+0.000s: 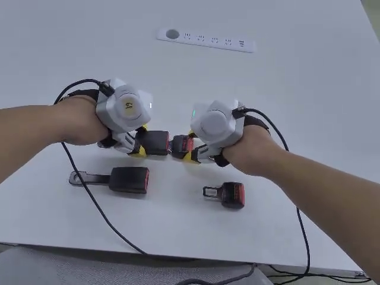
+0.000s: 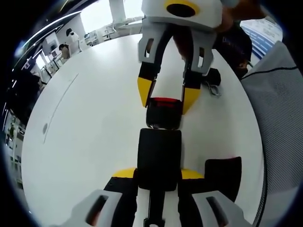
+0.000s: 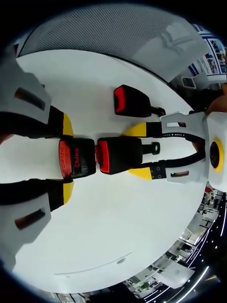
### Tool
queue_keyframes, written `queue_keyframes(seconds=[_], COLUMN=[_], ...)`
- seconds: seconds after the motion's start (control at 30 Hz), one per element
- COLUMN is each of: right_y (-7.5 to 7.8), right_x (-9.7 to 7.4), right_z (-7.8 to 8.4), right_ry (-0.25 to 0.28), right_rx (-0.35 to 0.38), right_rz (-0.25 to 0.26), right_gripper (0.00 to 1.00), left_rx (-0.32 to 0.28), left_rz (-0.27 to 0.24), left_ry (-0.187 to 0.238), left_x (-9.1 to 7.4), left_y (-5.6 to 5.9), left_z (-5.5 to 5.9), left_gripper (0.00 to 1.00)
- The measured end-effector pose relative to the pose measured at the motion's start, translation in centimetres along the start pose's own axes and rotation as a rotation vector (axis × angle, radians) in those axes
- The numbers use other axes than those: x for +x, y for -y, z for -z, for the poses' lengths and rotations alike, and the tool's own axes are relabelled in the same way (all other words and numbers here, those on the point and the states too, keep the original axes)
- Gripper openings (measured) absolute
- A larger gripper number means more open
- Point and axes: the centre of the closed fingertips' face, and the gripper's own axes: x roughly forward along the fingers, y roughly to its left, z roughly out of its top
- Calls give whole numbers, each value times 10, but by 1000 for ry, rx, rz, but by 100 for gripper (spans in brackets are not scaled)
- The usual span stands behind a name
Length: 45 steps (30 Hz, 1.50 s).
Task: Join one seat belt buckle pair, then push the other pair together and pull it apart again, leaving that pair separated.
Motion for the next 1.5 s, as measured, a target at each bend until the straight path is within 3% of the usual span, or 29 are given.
queue_keyframes(seconds=[0.23,0.37,0.5,0.57,0.67,0.77,0.87,1.1,1.2,1.5], right_y=[0,1,-3,-4,-5,-8,-13,-38,-48,-63], right_x=[0,-2,-9,-11,-23,-34,-46,-67,-75,-105], right_z=[-1,0,-4,-4,-8,-11,-16,-19,-17,-2], right_ry=[5,28,56,61,98,125,155,199,211,254], right_rx=[12,49,67,64,90,108,131,151,181,253], right_rz=[5,26,41,44,65,84,121,143,154,215], right_gripper=[32,37,40,41,40,40,43,48,54,58], left_rx=[-44,-53,-84,-90,-133,-161,-174,-215,-231,-257], left_rz=[-2,-28,-50,-59,-110,-124,-142,-152,-152,-174], left_ry=[-11,-11,-4,8,58,99,117,164,185,233], left_x=[0,-3,-7,-11,-27,-42,-54,-74,-82,-100], left_y=[-1,-2,0,0,-4,0,9,36,48,76], left_z=[1,4,3,1,-7,-11,-8,2,6,28], left_gripper=[34,37,50,52,56,58,61,68,72,83])
